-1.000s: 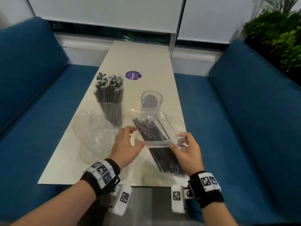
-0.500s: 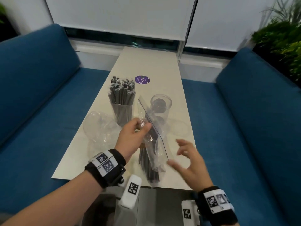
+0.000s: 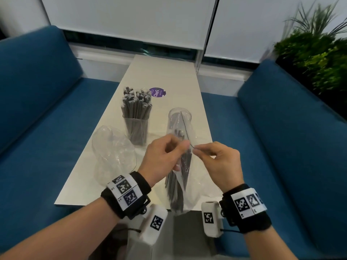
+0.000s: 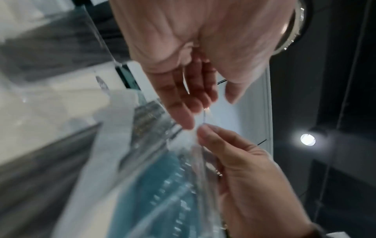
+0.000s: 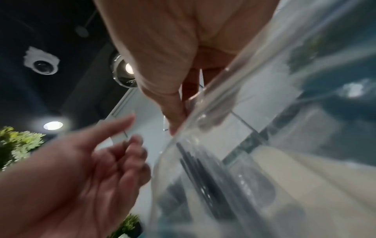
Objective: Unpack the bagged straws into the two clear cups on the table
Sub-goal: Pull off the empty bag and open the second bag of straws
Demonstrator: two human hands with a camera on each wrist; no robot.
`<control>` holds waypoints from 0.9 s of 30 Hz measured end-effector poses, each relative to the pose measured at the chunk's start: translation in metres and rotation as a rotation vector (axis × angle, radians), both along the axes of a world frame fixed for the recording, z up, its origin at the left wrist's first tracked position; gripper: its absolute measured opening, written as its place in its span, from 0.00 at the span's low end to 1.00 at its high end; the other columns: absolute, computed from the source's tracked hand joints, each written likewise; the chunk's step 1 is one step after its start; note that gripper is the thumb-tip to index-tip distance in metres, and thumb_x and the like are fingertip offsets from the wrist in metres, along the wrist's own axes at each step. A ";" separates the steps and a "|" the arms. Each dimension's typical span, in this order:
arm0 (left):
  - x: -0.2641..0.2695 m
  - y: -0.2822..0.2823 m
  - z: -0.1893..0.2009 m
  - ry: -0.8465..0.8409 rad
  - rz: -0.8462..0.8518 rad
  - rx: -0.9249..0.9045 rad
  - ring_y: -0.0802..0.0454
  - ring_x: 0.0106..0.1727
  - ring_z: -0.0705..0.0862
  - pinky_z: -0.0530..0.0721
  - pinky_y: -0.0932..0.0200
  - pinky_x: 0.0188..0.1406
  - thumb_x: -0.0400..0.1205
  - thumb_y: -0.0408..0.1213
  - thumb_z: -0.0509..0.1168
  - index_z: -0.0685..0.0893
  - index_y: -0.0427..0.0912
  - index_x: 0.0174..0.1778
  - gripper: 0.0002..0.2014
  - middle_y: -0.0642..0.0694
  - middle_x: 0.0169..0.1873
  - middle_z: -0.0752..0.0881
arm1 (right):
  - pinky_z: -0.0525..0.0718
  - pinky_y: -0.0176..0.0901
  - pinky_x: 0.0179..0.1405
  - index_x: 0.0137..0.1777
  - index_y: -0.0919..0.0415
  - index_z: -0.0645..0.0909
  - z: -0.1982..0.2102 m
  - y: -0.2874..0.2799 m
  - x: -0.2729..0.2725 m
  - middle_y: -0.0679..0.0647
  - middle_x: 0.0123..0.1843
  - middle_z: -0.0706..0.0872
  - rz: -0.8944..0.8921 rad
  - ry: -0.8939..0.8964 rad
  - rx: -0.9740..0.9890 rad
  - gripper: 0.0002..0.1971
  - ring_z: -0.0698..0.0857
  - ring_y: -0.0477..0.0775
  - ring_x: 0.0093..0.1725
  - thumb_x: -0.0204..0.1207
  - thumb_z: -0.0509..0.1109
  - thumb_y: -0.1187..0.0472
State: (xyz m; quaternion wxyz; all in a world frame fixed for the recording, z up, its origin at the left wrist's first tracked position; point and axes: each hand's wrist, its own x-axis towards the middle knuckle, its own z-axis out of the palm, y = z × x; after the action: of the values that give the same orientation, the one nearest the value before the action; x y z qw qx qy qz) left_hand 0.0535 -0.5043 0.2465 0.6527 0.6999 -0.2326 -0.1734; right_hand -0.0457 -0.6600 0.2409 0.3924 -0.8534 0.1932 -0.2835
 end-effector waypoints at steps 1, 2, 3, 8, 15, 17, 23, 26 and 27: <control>-0.003 -0.002 0.005 0.066 -0.038 -0.017 0.51 0.30 0.85 0.94 0.39 0.34 0.82 0.47 0.74 0.85 0.36 0.44 0.15 0.44 0.30 0.84 | 0.80 0.24 0.40 0.44 0.48 0.96 0.001 0.005 0.001 0.35 0.34 0.89 0.007 -0.004 -0.061 0.02 0.88 0.36 0.41 0.74 0.85 0.57; -0.005 -0.004 0.009 0.112 -0.048 -0.031 0.50 0.31 0.86 0.94 0.42 0.34 0.82 0.46 0.75 0.86 0.35 0.45 0.16 0.43 0.33 0.86 | 0.77 0.22 0.37 0.42 0.50 0.96 0.000 0.010 0.002 0.33 0.32 0.86 0.013 -0.008 -0.127 0.03 0.86 0.34 0.39 0.73 0.85 0.59; -0.005 -0.006 0.010 0.141 -0.042 -0.039 0.50 0.32 0.87 0.94 0.45 0.34 0.81 0.44 0.76 0.86 0.34 0.46 0.14 0.43 0.35 0.87 | 0.75 0.23 0.35 0.40 0.51 0.96 -0.001 0.013 0.004 0.33 0.30 0.83 0.019 -0.019 -0.169 0.03 0.84 0.36 0.36 0.73 0.85 0.60; -0.004 -0.008 0.004 0.310 -0.079 0.000 0.46 0.33 0.84 0.95 0.42 0.40 0.83 0.35 0.75 0.88 0.37 0.50 0.06 0.40 0.37 0.87 | 0.81 0.42 0.31 0.33 0.46 0.91 -0.010 0.017 -0.002 0.46 0.30 0.85 0.052 -0.038 -0.122 0.10 0.82 0.46 0.31 0.69 0.88 0.60; -0.012 -0.014 -0.003 0.307 -0.024 0.010 0.44 0.40 0.88 0.95 0.46 0.45 0.85 0.31 0.70 0.93 0.34 0.48 0.06 0.27 0.42 0.90 | 0.95 0.51 0.48 0.44 0.42 0.92 -0.012 -0.005 -0.021 0.42 0.41 0.94 0.231 0.138 0.238 0.05 0.92 0.51 0.41 0.81 0.78 0.52; -0.018 -0.017 -0.004 0.292 -0.002 0.010 0.44 0.40 0.89 0.95 0.48 0.44 0.84 0.29 0.70 0.93 0.33 0.48 0.06 0.26 0.45 0.90 | 0.95 0.56 0.49 0.46 0.45 0.91 -0.014 -0.015 -0.025 0.45 0.42 0.94 0.274 0.190 0.266 0.05 0.94 0.54 0.44 0.82 0.77 0.56; -0.032 -0.032 -0.004 0.389 0.007 -0.057 0.44 0.43 0.88 0.95 0.42 0.48 0.87 0.34 0.68 0.90 0.33 0.50 0.07 0.35 0.39 0.88 | 0.94 0.54 0.45 0.45 0.60 0.82 -0.013 -0.027 -0.026 0.59 0.43 0.95 0.204 0.126 0.471 0.07 0.95 0.61 0.42 0.86 0.72 0.61; -0.038 -0.040 -0.005 0.415 -0.009 -0.050 0.43 0.45 0.85 0.94 0.42 0.50 0.88 0.35 0.66 0.87 0.36 0.49 0.08 0.37 0.39 0.84 | 0.95 0.61 0.45 0.45 0.59 0.82 -0.017 -0.025 -0.026 0.59 0.41 0.94 0.164 0.112 0.386 0.07 0.93 0.62 0.39 0.86 0.71 0.62; -0.040 -0.042 -0.005 0.407 -0.011 -0.042 0.43 0.45 0.85 0.94 0.42 0.51 0.88 0.37 0.66 0.87 0.34 0.49 0.09 0.34 0.40 0.84 | 0.95 0.58 0.44 0.45 0.56 0.83 -0.017 -0.025 -0.027 0.56 0.40 0.94 0.175 0.110 0.311 0.07 0.93 0.57 0.38 0.86 0.72 0.61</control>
State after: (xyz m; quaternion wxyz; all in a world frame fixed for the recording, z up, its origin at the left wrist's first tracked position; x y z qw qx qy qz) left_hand 0.0133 -0.5462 0.2416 0.6998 0.6352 -0.1035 -0.3099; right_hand -0.0728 -0.6849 0.2236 0.5317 -0.8101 0.1811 -0.1679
